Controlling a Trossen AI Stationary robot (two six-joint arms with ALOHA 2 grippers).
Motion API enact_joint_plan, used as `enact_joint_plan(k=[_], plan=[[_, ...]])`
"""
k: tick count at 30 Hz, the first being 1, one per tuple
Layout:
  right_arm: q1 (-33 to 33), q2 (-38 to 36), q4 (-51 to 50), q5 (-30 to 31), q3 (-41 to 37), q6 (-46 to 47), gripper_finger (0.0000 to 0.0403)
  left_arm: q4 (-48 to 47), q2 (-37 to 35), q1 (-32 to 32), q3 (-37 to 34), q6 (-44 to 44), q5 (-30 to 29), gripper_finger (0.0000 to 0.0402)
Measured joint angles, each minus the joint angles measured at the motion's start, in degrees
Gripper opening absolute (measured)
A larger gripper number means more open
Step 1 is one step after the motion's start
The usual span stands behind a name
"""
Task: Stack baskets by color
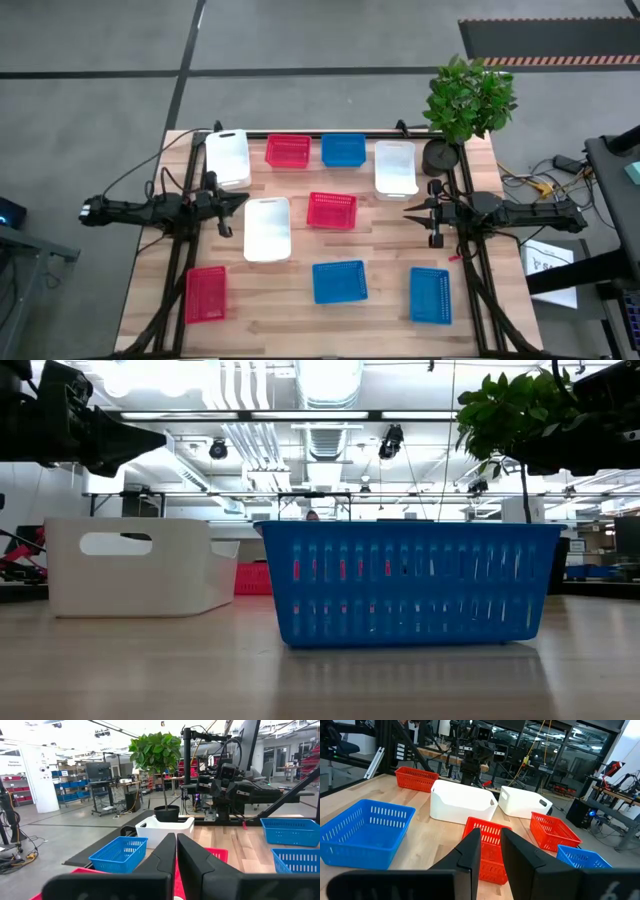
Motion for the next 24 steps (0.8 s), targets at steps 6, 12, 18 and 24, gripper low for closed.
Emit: enact_joint_plan(k=[6, 12, 18, 24], plan=[[0.0, 0.0, 0.0, 0.0, 0.0, 0.0, 0.0068, 0.0, 0.0, 0.0, 0.0, 0.0, 0.0, 0.0], [0.0, 0.0, 0.0, 0.0, 0.0, 0.3, 0.0068, 0.0, 0.0, 0.0, 0.0, 0.0, 0.0, 0.0], [0.0, 0.0, 0.0, 0.0, 0.0, 7.0, 0.0068, 4.7, 0.0, 0.0, 0.0, -9.7, 1.4, 0.0], [0.0, 0.2, 6.9, 7.4, -0.1, 6.5, 0.0068, 18.1, 0.0, 0.0, 0.0, -22.0, 1.8, 0.0]])
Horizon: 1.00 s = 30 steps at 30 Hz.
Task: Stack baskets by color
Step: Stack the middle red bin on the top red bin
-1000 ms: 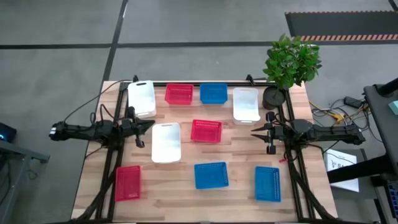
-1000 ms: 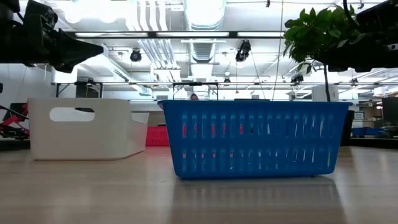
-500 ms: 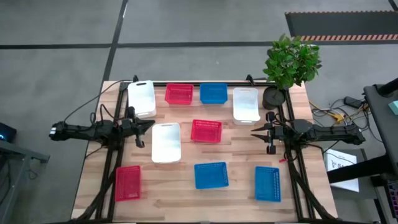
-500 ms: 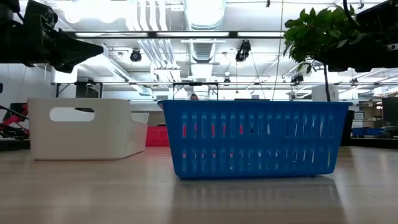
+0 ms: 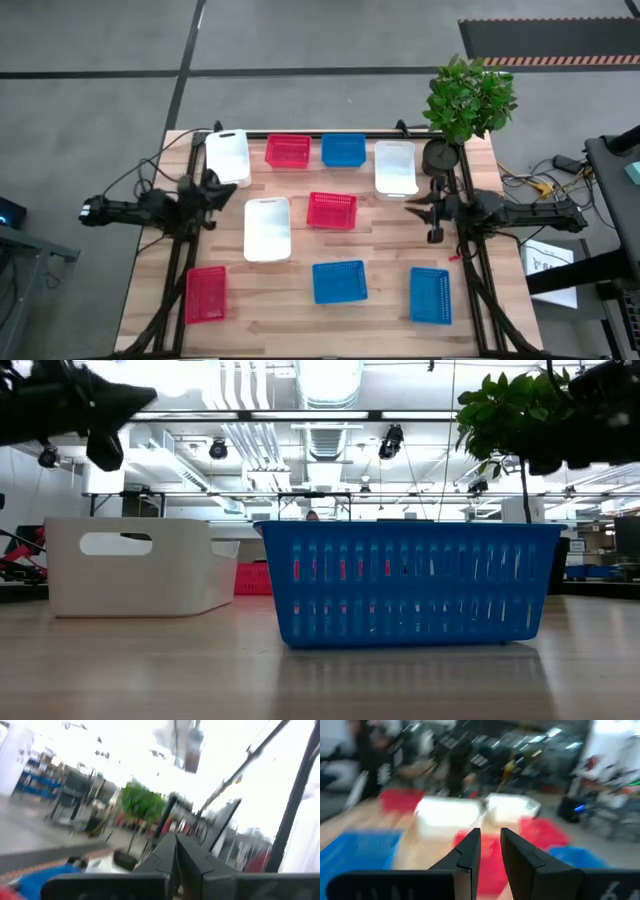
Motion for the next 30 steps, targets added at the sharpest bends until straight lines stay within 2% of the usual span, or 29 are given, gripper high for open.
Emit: enact_joint_plan(k=[2, 4, 7, 10, 20, 24, 30], plan=[[0.0, 0.1, 4.4, 4.9, 0.0, 3.0, 0.0068, 3.9, 0.0, 0.0, 0.0, -0.1, 0.0, 0.0], [0.0, 0.5, 8.8, 6.7, 0.0, 2.9, 0.0068, 8.4, 0.0, 0.0, 0.0, -0.1, 0.0, 0.0], [0.0, 1.4, 13.2, 2.6, 0.0, 1.6, 0.0068, 14.8, 0.0, 0.0, 0.0, -0.4, 0.1, 0.0], [0.0, 2.9, 17.7, -1.7, 0.0, 0.1, 0.0063, 16.9, 0.0, 0.0, 0.0, 1.4, 0.1, 0.0], [0.0, 10.1, 29.8, -1.8, 0.0, -6.7, 0.0025, 16.8, 1.5, 0.0, 1.2, 6.4, -1.1, 0.0], [0.0, 11.5, 32.6, -1.8, 0.0, -9.1, 0.0011, 17.2, 5.6, 0.0, 3.7, 3.9, -1.2, 0.0], [0.0, 11.6, 34.3, -1.8, 0.1, -12.8, 0.0009, 17.1, 18.1, 0.0, 10.3, 2.4, -1.2, 0.0]])
